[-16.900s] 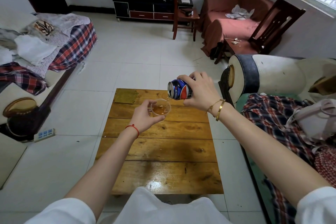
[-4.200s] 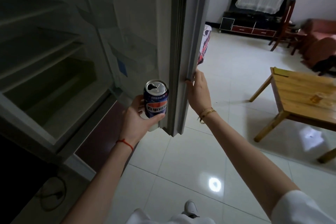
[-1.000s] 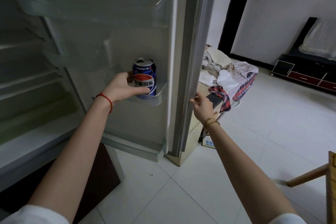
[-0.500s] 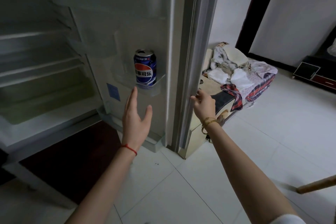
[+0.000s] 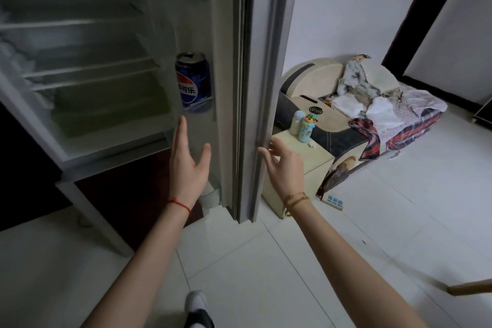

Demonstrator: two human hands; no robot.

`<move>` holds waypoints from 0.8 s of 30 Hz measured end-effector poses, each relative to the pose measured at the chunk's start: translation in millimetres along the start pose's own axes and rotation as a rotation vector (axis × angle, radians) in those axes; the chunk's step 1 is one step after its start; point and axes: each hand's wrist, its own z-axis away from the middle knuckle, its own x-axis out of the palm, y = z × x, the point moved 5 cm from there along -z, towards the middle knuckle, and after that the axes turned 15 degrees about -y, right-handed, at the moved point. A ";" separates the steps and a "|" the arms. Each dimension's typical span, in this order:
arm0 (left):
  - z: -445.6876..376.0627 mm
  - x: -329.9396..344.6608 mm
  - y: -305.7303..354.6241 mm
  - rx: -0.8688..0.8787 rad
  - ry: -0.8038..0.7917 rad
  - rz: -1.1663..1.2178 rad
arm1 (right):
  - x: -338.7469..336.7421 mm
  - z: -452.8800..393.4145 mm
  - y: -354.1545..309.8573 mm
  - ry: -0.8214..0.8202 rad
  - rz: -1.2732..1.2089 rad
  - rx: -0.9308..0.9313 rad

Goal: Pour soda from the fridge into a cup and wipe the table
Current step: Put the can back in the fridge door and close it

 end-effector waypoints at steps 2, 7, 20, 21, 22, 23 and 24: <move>7.9 -14.4 -6.6 -0.021 0.029 0.007 | 13.1 9.4 -15.6 -0.033 0.025 -0.085; 29.8 -46.7 -16.6 -0.040 0.073 0.026 | 41.5 17.4 -55.7 -0.092 0.064 -0.315; 68.5 -138.3 -49.8 -0.073 0.047 0.041 | 146.0 12.7 -160.9 -0.155 0.162 -0.550; 70.0 -148.4 -54.9 -0.072 0.045 0.034 | 156.7 11.5 -168.4 -0.165 0.151 -0.549; 71.2 -158.8 -59.8 -0.073 0.042 0.023 | 167.0 10.0 -176.5 -0.172 0.140 -0.554; 71.9 -169.5 -64.8 -0.079 0.042 0.008 | 176.7 8.8 -184.8 -0.176 0.129 -0.564; 72.4 -180.1 -69.4 -0.087 0.040 -0.007 | 186.0 7.7 -193.3 -0.176 0.121 -0.576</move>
